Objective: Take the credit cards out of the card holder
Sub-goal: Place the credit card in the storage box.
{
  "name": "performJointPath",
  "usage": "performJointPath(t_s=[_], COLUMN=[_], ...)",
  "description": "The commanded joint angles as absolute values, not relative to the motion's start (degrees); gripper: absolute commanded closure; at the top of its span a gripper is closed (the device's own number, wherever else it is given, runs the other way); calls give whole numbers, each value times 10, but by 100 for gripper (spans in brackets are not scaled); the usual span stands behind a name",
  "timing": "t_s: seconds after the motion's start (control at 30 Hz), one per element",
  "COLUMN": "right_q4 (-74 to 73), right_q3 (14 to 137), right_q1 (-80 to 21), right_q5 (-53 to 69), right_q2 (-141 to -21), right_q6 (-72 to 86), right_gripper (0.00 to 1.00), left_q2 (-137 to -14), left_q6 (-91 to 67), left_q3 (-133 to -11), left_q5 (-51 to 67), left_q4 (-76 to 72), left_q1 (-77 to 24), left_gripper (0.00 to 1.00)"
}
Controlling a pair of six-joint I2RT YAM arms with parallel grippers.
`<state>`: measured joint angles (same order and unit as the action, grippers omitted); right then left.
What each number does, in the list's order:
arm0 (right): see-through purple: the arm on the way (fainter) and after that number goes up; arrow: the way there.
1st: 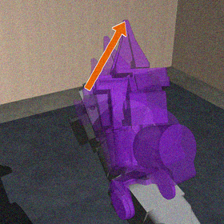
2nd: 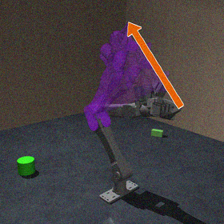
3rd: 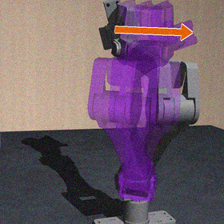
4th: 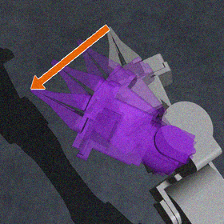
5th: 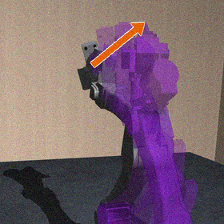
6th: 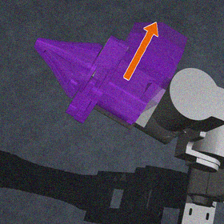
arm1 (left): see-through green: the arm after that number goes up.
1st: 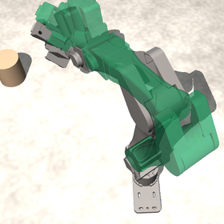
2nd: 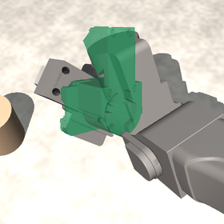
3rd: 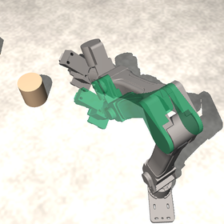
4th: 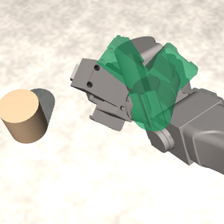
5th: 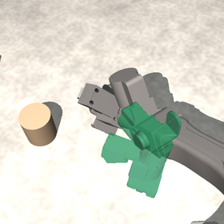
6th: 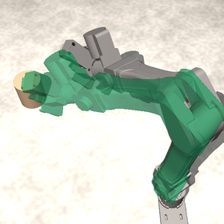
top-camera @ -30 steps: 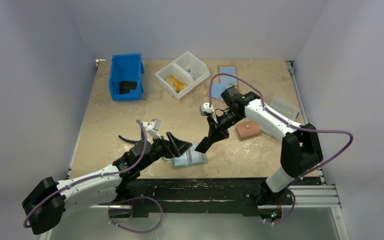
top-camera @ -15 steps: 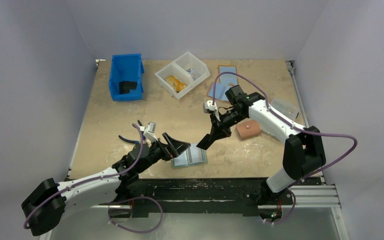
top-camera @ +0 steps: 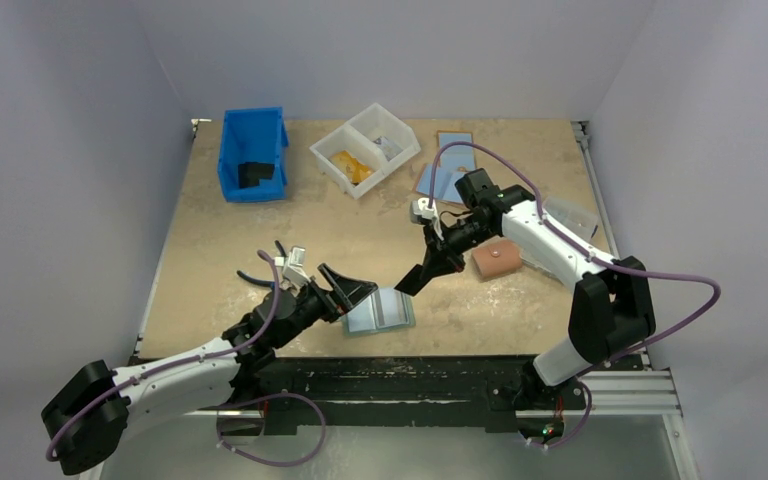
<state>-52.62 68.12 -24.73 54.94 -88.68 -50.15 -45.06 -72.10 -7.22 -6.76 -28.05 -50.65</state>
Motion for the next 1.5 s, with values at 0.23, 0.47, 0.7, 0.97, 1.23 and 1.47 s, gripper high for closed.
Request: performJointPath(t_s=[0.23,0.47,0.7,0.97,1.23,1.47], right_q4=[-465,-432,-422,-409,-329,-267], right_q3=[660,646,642,629,576,531], right_q1=[-239,-239,-239,-240,-242,-255], right_q5=[511,479,471,469,455,431], right_q2=[-843,-831,-829,-817,-765,-722], right_q6=[-457,-434,-428,-431,-436,-451], right_gripper=[100,100,100,100,100,100], left_q2=[-441,-457,-529,-660,-774,-839], left_q6=[-863,-974,-993,-1045,-1123,-1138], left_q3=[-71,-99,-147,-218,-235,-253], left_q5=[-99,-114,-93,-52,-19,-3], left_q4=[-285,-233,-261,-329,-456,-524], left_q1=[-506,-506,-506,-506,-508,-513], left_gripper=[2,4,5,8,17,27])
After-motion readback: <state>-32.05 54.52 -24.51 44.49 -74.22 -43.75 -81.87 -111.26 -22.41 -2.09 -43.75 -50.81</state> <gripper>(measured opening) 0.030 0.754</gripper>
